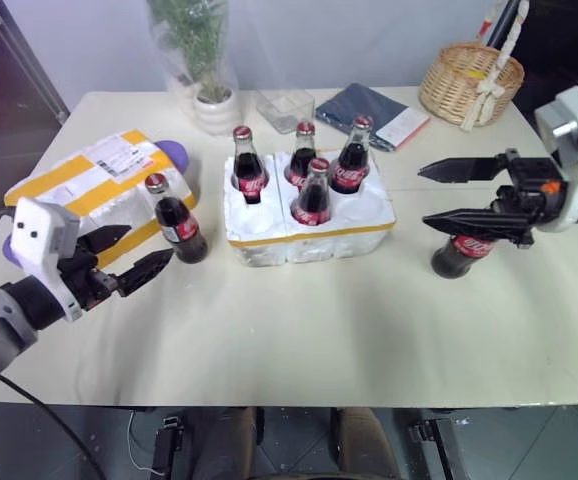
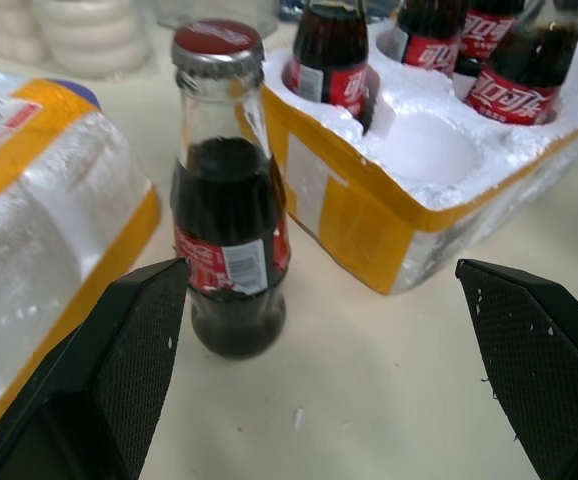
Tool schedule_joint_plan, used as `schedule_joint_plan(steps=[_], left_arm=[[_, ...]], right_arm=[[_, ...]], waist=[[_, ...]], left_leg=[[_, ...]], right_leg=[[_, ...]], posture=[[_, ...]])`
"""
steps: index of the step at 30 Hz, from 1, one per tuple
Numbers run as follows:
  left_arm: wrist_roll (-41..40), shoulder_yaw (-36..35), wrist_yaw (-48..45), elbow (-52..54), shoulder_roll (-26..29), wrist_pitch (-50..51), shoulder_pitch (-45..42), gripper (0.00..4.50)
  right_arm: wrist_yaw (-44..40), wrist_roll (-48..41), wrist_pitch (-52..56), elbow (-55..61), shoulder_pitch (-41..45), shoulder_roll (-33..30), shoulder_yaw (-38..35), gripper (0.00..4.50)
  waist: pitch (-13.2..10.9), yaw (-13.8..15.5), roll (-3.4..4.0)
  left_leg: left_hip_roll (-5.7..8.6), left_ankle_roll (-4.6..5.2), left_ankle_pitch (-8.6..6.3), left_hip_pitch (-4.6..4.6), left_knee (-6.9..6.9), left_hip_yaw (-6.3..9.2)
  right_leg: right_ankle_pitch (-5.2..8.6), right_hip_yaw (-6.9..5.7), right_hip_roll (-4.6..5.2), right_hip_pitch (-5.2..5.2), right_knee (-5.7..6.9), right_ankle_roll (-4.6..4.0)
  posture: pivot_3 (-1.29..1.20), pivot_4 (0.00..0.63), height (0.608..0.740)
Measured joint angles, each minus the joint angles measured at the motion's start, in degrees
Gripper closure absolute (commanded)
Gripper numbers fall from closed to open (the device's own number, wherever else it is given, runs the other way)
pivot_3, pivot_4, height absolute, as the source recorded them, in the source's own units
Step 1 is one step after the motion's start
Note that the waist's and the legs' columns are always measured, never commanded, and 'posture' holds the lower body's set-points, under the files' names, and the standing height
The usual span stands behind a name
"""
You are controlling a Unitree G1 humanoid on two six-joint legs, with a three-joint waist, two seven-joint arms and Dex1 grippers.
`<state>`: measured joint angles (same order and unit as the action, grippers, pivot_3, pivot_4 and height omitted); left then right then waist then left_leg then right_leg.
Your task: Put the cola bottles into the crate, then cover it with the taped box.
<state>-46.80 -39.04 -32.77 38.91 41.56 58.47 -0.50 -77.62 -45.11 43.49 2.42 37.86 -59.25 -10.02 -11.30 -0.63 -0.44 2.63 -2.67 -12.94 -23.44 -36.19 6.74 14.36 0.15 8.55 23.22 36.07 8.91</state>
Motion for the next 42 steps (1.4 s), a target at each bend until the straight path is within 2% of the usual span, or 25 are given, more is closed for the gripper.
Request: schedule_joint_plan(steps=[3,9,15,22,27,28,31,37,42], left_arm=[[2.73,1.15,1.22,-2.56,-0.02,-4.09,0.15,0.06],[9.21,9.24,1.40,-10.38,-2.70,-12.60,-0.07,0.06],[13.76,18.33,1.56,-17.83,-5.59,-18.31,-6.69,0.06],[19.66,24.51,0.12,-29.30,-5.48,-24.09,-14.44,0.06],[22.61,28.24,-1.79,-33.66,-5.64,-26.75,-17.22,0.06],[22.62,28.61,-2.38,-33.80,-5.64,-27.05,-17.22,0.60],[22.39,28.51,-3.52,-33.71,-5.17,-27.17,-17.09,1.74],[18.10,25.63,-4.57,-33.14,-1.93,-20.15,-18.47,1.71],[7.57,21.34,-6.19,-30.80,1.33,-10.57,-29.95,1.71]], right_arm=[[-0.37,0.92,-0.15,-0.42,0.98,-0.16,0.28,0.00],[0.28,0.92,0.63,-0.22,1.70,-0.25,0.02,0.00],[1.82,-0.45,2.38,1.70,1.02,-0.27,-1.14,0.00],[3.62,-1.37,3.70,2.12,0.54,-0.27,-2.52,0.00],[4.62,-1.91,3.87,2.28,0.55,-0.09,-2.52,0.00],[4.87,-2.26,3.97,2.34,0.55,-0.05,-2.52,0.00],[5.31,-2.49,4.01,2.58,0.54,-0.03,-2.52,0.00],[5.77,-2.56,3.98,2.96,-0.73,-0.03,-2.99,0.00],[6.30,-2.56,3.66,3.94,-2.14,0.32,-3.59,0.00]], waist=[[0.01,-0.03,0.02],[0.01,0.03,0.01],[0.01,0.15,0.00],[0.01,-0.05,0.00],[0.01,-0.12,0.01],[0.01,-0.17,0.01],[0.01,-0.14,0.01],[-0.04,-0.14,-0.07],[-0.23,0.26,-0.36]], left_leg=[[-0.01,0.00,0.00,0.02,0.04,0.00],[0.00,0.00,0.00,0.00,0.03,-0.03],[0.00,0.00,0.00,0.00,0.03,-0.02],[0.00,0.00,0.00,0.00,0.05,-0.02],[0.00,0.00,0.00,0.00,0.06,-0.02],[0.00,0.00,0.00,0.00,0.06,-0.02],[0.00,0.00,0.00,0.00,0.07,-0.02],[-0.01,0.00,0.00,-0.05,0.07,-0.01],[0.05,-0.01,0.01,-0.15,-0.03,0.03]], right_leg=[[0.00,0.00,-0.01,0.03,0.01,-0.01],[0.00,0.00,0.01,0.02,-0.02,-0.01],[-0.01,0.00,0.00,0.02,-0.01,0.01],[-0.02,0.00,-0.01,0.05,0.01,0.01],[-0.02,0.00,-0.01,0.06,0.02,0.02],[-0.02,0.00,-0.01,0.07,0.02,0.02],[-0.02,0.00,0.00,0.08,0.03,0.02],[-0.02,0.00,-0.01,0.13,0.05,0.02],[-0.05,-0.03,0.02,0.12,0.01,0.08]], posture=[[0.00,0.150,0.736],[0.00,0.150,0.736],[0.00,0.150,0.736],[0.00,0.150,0.736],[0.00,0.150,0.736],[0.00,0.150,0.736],[0.00,0.150,0.736],[0.00,0.150,0.736],[0.00,0.150,0.736]])
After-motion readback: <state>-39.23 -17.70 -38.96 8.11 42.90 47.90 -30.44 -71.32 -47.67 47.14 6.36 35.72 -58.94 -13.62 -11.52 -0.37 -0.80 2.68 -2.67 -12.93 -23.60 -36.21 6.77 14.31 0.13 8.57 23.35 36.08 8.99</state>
